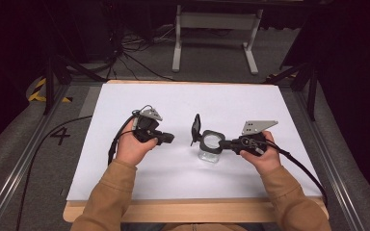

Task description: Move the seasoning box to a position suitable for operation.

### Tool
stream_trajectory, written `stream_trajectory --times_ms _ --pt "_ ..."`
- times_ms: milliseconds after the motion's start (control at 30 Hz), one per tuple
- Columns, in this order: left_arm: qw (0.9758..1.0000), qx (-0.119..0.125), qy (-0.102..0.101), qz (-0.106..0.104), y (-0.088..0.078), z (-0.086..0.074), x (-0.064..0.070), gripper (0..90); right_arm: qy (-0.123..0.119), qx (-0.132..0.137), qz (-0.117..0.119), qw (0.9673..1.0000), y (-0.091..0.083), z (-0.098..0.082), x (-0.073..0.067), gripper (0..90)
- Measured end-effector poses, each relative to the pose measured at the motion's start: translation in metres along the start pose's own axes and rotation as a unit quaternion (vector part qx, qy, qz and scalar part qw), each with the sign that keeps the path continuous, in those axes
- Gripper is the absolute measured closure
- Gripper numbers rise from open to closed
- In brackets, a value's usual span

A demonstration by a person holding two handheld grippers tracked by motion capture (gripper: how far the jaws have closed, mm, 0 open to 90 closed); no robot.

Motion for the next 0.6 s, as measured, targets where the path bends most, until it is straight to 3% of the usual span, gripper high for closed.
stream_trajectory --times_ms 200,300,367,600 --pt "1.0 0.004 -0.001 -0.001 0.002 0.002 0.001 87.9 -0.007 -0.002 -0.012 0.9999 0.0 0.0 -0.003 90.0" --pt "0.9998 0.019 0.002 0.0 0.001 0.005 0.002 89.1 -0.012 -0.001 -0.016 0.9998 0.0 0.0 -0.004 90.0" --pt "0.9991 0.042 0.006 -0.003 0.002 0.01 0.005 89.9 -0.016 0.002 -0.018 0.9997 0.0 -0.001 -0.005 90.0" --pt "0.9976 0.066 0.019 0.0 0.008 0.023 0.014 90.0 -0.012 0.009 -0.021 0.9997 0.0 -0.003 -0.007 90.0"
Point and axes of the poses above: each handheld gripper's, and its own axes: y roughly forward along the jaws, z roughly out of its top, x roughly to its right, the point moved 1 cm from there along y, roughly forward along the jaws, and after that the axes turned 9 degrees about -x, right-handed, at the moved point
